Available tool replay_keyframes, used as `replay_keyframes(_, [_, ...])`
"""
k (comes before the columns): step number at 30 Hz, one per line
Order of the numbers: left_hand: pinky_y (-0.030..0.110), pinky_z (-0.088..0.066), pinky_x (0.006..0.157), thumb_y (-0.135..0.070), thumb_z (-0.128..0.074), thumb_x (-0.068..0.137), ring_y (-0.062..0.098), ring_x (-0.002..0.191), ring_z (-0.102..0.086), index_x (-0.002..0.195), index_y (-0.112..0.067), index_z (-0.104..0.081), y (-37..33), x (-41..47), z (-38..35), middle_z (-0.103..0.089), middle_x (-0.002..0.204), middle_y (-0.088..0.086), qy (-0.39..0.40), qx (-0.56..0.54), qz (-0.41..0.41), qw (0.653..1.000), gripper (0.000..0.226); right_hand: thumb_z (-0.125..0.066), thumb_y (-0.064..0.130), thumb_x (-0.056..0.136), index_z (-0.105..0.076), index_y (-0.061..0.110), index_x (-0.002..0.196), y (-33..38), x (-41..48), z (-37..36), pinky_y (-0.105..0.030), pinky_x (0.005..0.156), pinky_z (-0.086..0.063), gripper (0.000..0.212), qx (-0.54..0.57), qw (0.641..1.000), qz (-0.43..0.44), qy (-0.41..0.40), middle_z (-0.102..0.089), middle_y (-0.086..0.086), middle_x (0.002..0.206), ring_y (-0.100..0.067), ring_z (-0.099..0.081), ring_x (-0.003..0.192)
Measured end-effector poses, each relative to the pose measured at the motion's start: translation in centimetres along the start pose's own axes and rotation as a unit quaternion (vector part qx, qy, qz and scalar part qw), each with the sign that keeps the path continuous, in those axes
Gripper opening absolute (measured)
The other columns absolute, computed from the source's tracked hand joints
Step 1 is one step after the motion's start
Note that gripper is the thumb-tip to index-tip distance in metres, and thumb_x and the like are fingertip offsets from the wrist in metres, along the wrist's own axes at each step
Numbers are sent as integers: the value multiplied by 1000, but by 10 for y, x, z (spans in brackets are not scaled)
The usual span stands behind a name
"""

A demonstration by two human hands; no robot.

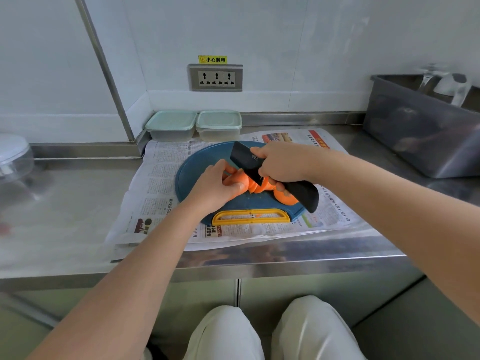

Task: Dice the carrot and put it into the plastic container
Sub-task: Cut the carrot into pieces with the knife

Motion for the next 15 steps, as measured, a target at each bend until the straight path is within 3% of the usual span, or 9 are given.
replay_keyframes(3, [20, -40, 67, -42, -60, 86, 14, 97, -56, 115, -20, -49, 2, 1, -1, -56, 113, 1, 3, 4, 4, 1000, 38, -42, 14, 95, -54, 5, 129, 1, 12, 5, -21, 57, -36, 37, -51, 999, -18, -4, -51, -3, 84, -11, -40, 59])
replay_keyframes(6, [16, -37, 63, -39, -62, 86, 12, 95, -55, 115, -19, -48, -2, 0, -1, -55, 112, 0, 2, 1, -7, 1000, 38, -43, 8, 92, -61, 0, 118, 9, 16, -3, -22, 55, -37, 32, -93, 994, -25, 44, -55, -7, 70, -15, -45, 56])
replay_keyframes(8, [15, -36, 61, -38, -65, 83, 9, 91, -56, 114, -20, -50, -5, -1, -1, -57, 109, -2, -1, -6, -14, 1000, 39, -44, 6, 91, -63, 1, 114, 10, 16, -9, -17, 48, -36, 30, -99, 993, -36, 49, -59, -7, 73, -12, -46, 55])
replay_keyframes(10, [17, -41, 61, -38, -67, 82, 4, 84, -58, 110, -20, -52, -4, 0, 0, -62, 100, -6, -2, -36, 1, 999, 37, -44, 5, 92, -60, 1, 119, 7, 18, -15, -14, 43, -37, 32, -72, 996, -33, 34, -58, -7, 76, -11, -46, 55])
replay_keyframes(13, [19, -46, 65, -40, -68, 82, 1, 81, -60, 105, -20, -54, -2, -1, 3, -66, 94, -7, -11, -61, -8, 998, 33, -35, 2, 92, -46, 7, 129, 1, 18, -29, -20, 37, -42, 38, -2, 999, -30, 28, -51, -9, 68, -15, -48, 47])
replay_keyframes(15, [17, -44, 64, -42, -68, 83, 0, 81, -59, 104, -21, -55, -2, -3, 3, -65, 93, -9, -12, -59, -16, 998, 33, -34, 2, 92, -36, 10, 137, -2, 18, -36, -23, 38, -42, 45, 1, 1000, -23, 2, -48, -6, 74, -15, -50, 50])
Point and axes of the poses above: each hand's wrist, its own x-axis towards the middle knuckle, its own z-axis out of the back of the hand, y = z × x, the point moved 10 cm from there along x, towards the middle knuckle
